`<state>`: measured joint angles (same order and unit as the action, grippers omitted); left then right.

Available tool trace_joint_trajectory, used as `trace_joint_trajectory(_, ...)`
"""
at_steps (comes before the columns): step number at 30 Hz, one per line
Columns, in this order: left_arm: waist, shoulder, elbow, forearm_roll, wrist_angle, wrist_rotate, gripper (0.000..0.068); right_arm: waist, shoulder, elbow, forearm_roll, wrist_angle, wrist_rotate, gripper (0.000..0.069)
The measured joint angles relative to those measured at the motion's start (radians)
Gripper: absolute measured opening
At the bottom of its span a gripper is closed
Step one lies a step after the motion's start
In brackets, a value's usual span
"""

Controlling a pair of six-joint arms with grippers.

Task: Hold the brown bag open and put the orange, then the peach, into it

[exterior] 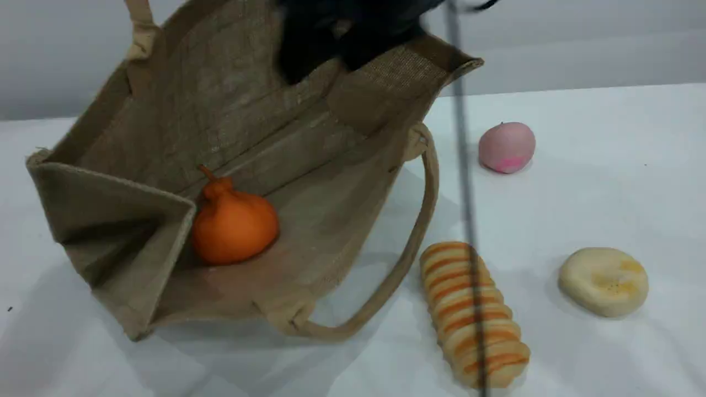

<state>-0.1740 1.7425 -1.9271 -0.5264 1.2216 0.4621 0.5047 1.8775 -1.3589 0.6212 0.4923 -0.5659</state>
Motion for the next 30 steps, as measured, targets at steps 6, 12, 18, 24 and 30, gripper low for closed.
trace_joint_trajectory(6,0.000,0.000,0.000,0.002,0.000,0.000,0.0075,-0.159,-0.118,0.044,-0.039,0.038,0.011,0.0498)
trace_joint_trajectory(12,0.000,0.000,0.000,0.003,0.000,0.000,0.0075,-0.323,-0.065,0.050,-0.066,-0.096,0.016,0.0498)
trace_joint_trajectory(18,0.000,0.000,0.000,0.003,0.000,0.000,0.0075,-0.386,0.056,0.046,-0.022,-0.279,-0.032,0.0498)
trace_joint_trajectory(24,0.000,0.000,0.000,0.003,-0.001,0.001,0.0075,-0.385,0.218,0.044,-0.007,-0.442,-0.040,0.0498)
trace_joint_trajectory(30,0.000,0.000,0.000,0.003,-0.001,0.000,0.0075,-0.384,0.348,0.044,-0.007,-0.528,-0.040,0.0498)
